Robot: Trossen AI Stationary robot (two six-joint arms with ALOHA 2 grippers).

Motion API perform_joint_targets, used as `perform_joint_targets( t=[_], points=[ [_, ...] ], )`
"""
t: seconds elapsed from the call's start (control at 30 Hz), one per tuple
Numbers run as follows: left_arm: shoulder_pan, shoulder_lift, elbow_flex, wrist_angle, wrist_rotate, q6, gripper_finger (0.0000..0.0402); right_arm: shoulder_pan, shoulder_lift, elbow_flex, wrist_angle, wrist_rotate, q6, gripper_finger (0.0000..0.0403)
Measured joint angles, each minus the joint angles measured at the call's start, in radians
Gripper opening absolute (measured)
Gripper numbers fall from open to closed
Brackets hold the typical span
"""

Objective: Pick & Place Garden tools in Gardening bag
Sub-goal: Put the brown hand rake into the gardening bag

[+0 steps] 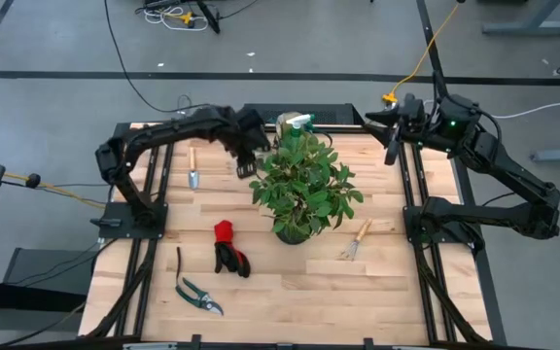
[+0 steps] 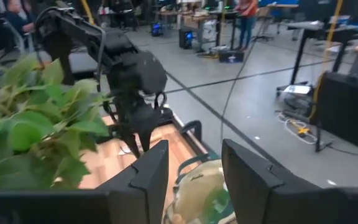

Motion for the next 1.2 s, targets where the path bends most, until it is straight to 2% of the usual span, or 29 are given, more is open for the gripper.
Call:
perform_joint_targets(
  t=[0.4,0.77,0.9,1.2],
  points=[
    [0.157,0.000,0.230,0.001,0.112,0.053,0.0075,-0.001,0.007,0.000,0.066,0.029,0.054,0.0151],
    [0.193,0.000,0.394,0.105,0.265,0.048,0.0075,-0.005,0.065,0.000,0.171,0.010,0.098,0.0155],
    [0.193,0.000,0.423,0.141,0.330,0.015,0.0075,-0.005,0.094,0.000,0.205,-0.005,0.094,0.0177],
    [0.182,0.000,0.436,0.271,0.505,-0.038,0.0075,-0.005,0.177,0.000,0.348,-0.062,0.116,0.0266]
  ],
)
